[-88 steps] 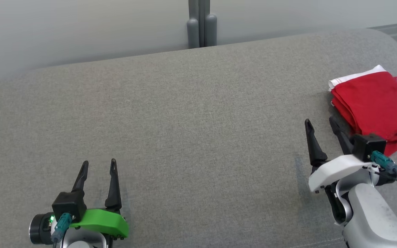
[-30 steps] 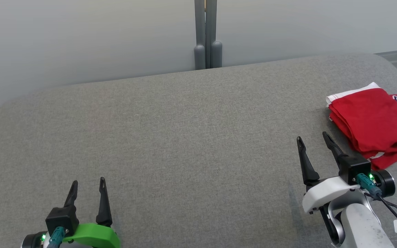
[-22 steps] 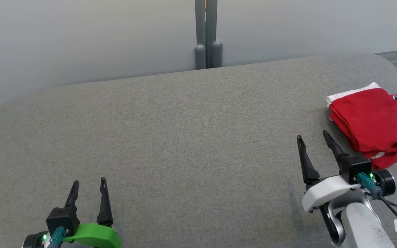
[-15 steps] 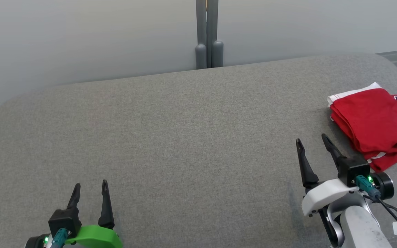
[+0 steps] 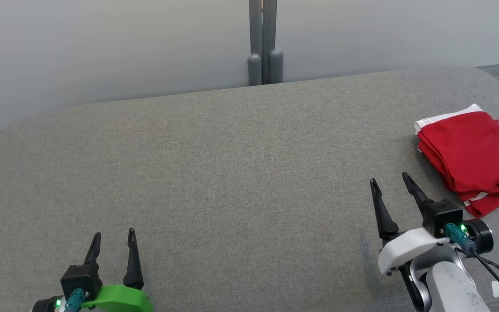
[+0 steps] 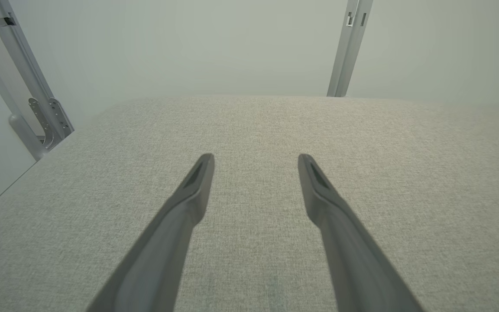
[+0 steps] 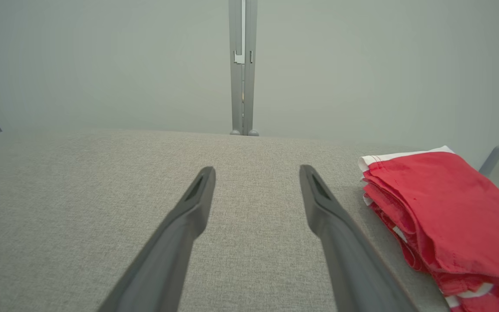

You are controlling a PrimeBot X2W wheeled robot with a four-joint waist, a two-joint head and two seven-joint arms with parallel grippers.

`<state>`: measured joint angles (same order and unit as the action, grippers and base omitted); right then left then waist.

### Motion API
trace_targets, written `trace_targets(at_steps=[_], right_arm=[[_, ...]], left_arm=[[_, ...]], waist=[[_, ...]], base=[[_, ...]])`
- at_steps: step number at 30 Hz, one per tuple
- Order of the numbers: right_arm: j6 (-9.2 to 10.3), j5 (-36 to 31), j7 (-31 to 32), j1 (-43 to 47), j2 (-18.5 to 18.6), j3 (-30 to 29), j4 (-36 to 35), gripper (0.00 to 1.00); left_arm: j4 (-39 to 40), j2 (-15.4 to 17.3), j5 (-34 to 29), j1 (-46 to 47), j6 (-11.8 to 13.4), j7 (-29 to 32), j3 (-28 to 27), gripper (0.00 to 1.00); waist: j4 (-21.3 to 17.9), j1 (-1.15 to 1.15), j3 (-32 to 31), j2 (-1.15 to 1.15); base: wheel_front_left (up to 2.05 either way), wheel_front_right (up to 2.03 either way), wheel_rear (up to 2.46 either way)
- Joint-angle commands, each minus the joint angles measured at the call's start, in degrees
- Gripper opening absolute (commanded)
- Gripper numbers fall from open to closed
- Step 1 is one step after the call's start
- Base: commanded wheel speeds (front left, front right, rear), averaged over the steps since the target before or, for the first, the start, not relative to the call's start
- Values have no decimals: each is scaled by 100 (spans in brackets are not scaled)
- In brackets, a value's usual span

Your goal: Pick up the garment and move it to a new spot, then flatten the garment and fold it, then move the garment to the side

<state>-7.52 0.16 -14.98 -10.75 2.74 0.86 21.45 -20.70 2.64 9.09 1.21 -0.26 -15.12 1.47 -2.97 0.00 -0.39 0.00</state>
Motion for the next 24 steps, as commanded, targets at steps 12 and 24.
trace_targets(at_steps=[12,24], right_arm=[[3,12,-10,-156,24,38,-109,100],[3,-21,-12,-163,26,31,-124,100]], left_arm=[[96,22,11,129,-55,1,-31,100],[96,26,62,157,-89,2,-36,100]], waist=[[35,0,21,0],[71,0,41,0]], base=[[0,0,0],[0,0,0]])
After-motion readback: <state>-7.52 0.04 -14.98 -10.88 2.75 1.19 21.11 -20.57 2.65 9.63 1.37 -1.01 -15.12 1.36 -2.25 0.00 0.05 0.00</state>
